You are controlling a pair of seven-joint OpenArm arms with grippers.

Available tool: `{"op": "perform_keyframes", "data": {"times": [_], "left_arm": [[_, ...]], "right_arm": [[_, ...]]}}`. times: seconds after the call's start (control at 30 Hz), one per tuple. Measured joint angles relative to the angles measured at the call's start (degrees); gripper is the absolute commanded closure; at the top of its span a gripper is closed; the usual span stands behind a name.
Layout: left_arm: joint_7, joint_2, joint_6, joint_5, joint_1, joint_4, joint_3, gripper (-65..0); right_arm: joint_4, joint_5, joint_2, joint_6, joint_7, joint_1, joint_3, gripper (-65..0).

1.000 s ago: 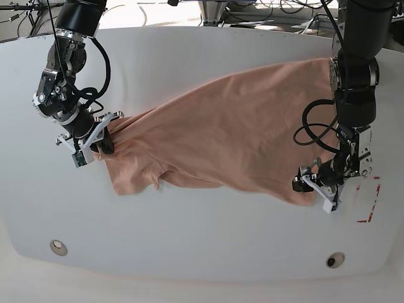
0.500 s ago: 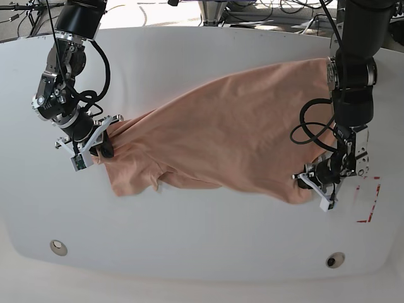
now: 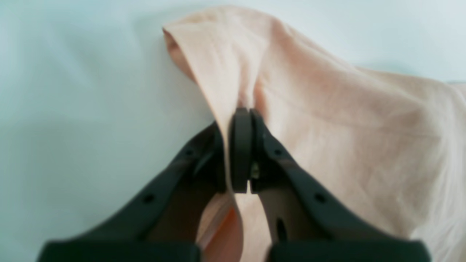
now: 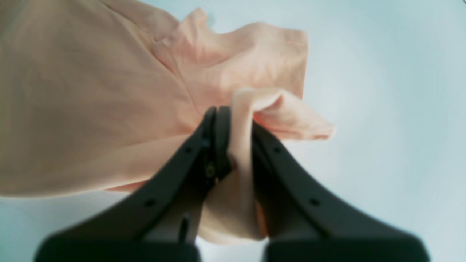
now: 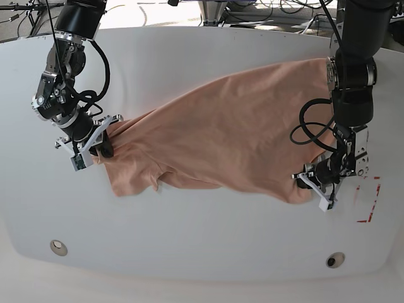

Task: Fold the T-shirt properly
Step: 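Lower the left gripper onto the shirt hem and grasp it, then lift the shirt with both grippers and pull it toward the robot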

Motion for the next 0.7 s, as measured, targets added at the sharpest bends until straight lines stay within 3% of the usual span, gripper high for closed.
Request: {"op": "perform_keyframes", "data": {"times": [0.57, 0.7], "left_arm": [[1.27, -2.69, -0.24, -0.44, 0.15, 0.07, -0.11, 0.0], [4.39, -3.63, 0.02, 0.72, 1.09, 3.58, -1.84, 0.0]], "right_arm": [[0.00, -0.02, 0.00, 0.00, -0.02, 0.00, 0.00, 0.0], [0.00, -0.02, -0.02, 0.00, -0.02, 0.04, -0.02, 0.0]]}}
